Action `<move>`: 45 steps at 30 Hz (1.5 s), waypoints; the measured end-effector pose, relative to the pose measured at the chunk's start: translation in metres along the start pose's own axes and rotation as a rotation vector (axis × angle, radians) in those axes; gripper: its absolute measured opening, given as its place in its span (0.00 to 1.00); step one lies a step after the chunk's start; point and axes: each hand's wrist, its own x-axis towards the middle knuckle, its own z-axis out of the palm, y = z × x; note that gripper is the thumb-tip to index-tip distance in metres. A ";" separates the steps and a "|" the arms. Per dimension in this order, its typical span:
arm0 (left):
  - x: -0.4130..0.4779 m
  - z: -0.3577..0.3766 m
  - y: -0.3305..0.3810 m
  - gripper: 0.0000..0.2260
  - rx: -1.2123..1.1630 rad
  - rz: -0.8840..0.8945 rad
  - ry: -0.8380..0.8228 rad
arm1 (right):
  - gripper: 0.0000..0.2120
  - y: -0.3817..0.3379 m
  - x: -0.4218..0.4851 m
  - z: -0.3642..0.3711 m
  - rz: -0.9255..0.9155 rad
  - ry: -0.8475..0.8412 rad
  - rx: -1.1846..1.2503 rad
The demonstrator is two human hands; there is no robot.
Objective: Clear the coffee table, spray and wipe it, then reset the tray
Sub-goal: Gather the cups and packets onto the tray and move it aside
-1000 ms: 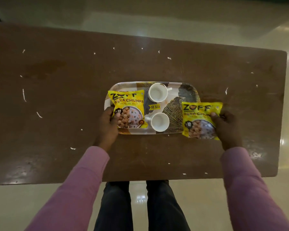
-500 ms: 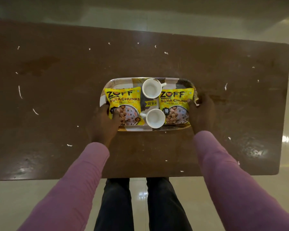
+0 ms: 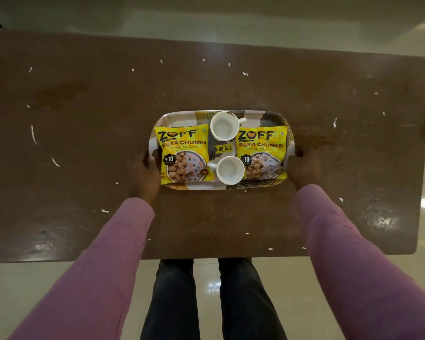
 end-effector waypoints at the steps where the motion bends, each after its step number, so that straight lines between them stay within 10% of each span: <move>1: 0.004 0.000 0.000 0.15 -0.038 -0.066 -0.031 | 0.14 -0.001 0.001 -0.002 0.000 -0.031 -0.026; 45: -0.161 -0.296 -0.067 0.16 -0.428 -0.064 -0.167 | 0.09 -0.028 -0.329 -0.111 0.056 -0.125 0.336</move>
